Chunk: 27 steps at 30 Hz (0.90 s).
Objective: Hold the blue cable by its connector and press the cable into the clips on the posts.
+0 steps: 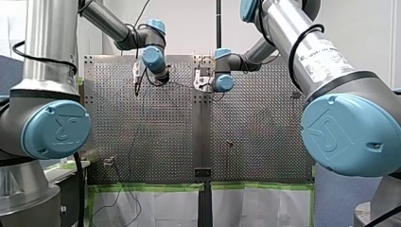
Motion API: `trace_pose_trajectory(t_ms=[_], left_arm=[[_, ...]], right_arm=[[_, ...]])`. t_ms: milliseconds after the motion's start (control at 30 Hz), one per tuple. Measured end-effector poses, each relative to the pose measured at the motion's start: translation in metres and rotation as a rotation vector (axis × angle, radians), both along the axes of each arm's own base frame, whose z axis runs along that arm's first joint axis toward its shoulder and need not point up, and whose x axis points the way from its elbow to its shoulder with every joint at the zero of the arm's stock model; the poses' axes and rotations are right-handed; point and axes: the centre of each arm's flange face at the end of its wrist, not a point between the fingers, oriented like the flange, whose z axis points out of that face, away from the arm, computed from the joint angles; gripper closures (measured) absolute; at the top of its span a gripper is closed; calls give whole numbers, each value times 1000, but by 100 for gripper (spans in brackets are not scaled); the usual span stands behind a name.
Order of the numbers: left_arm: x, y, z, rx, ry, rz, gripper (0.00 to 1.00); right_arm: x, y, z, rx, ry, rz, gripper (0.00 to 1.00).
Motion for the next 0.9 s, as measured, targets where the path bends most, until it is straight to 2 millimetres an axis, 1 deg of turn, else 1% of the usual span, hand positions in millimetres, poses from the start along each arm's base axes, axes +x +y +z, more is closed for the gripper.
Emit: trace_pose_trajectory(t_ms=[100,267,367,600,900], left_arm=[[8,-6,-2,4,2,5,0],[17,-12,7,-1,-19,32,0],[24,-14,8,4,-13,48,0],[44,-21,-3,16,1,73,0],[68,-26,-11,33,12,106,0]], right_arm=[[0,0,0,0,0,0,100],[0,0,0,0,0,0,100],[0,0,0,0,0,2,100],[1,1,0,-2,-1,4,100],[1,0,0,-3,-1,7,100]])
